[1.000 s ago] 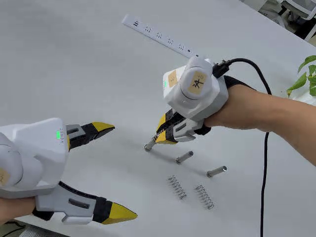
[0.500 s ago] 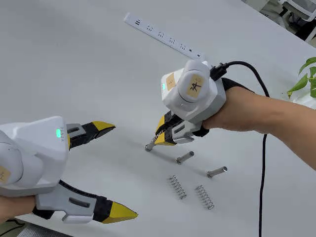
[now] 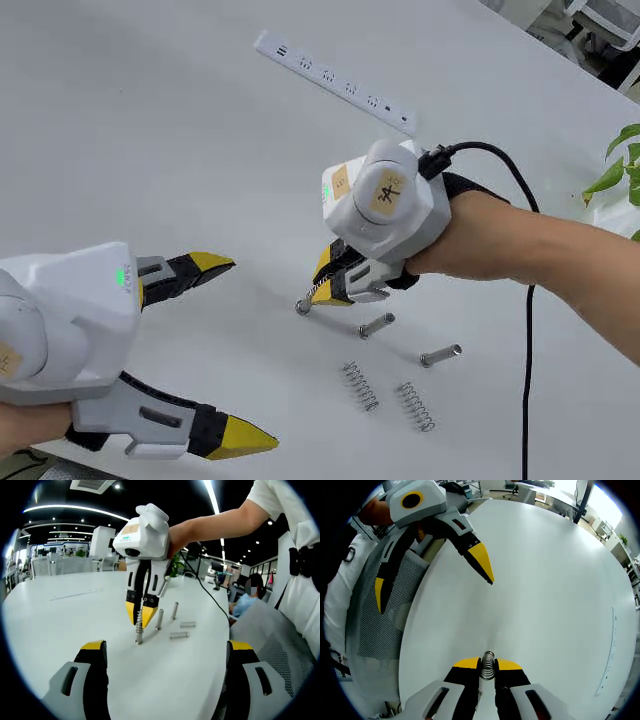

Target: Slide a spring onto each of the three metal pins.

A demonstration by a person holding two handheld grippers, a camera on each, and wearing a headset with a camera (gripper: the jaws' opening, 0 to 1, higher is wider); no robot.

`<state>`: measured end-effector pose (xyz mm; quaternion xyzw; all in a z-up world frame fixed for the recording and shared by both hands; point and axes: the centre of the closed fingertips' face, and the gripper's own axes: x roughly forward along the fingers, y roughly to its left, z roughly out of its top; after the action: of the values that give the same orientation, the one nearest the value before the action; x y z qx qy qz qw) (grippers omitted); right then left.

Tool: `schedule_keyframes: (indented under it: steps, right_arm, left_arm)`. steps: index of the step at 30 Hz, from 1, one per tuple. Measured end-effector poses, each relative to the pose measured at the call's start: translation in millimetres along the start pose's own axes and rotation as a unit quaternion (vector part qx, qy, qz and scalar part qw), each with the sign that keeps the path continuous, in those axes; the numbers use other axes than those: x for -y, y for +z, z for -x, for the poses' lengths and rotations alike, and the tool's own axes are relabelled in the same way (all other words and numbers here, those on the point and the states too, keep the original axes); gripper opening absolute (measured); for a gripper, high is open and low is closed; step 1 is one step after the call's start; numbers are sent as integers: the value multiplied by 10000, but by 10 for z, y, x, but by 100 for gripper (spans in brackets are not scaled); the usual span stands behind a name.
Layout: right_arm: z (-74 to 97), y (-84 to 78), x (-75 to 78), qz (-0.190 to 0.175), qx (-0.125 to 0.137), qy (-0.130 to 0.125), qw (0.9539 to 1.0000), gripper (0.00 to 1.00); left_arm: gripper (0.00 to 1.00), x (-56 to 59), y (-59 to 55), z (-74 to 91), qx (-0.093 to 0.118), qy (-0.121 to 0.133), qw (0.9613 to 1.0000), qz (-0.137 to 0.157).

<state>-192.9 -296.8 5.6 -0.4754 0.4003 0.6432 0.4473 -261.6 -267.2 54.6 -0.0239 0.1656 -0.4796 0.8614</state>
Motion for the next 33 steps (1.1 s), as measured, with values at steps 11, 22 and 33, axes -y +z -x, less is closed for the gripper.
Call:
schedule_keyframes:
  steps: [11, 22, 33]
  right_arm:
    - [-103, -18, -17, -3, 13, -5, 10000, 7]
    - [-147, -34, -21, -45, 90, -53, 9999, 7]
    - [-188, -38, -26, -72, 147, -100, 9998, 7]
  left_arm:
    - [98, -2, -12, 9, 18, 25, 10000, 21]
    - [98, -8, -30, 20, 11, 21, 10000, 44]
    - [97, 6, -36, 26, -1, 11, 10000, 58]
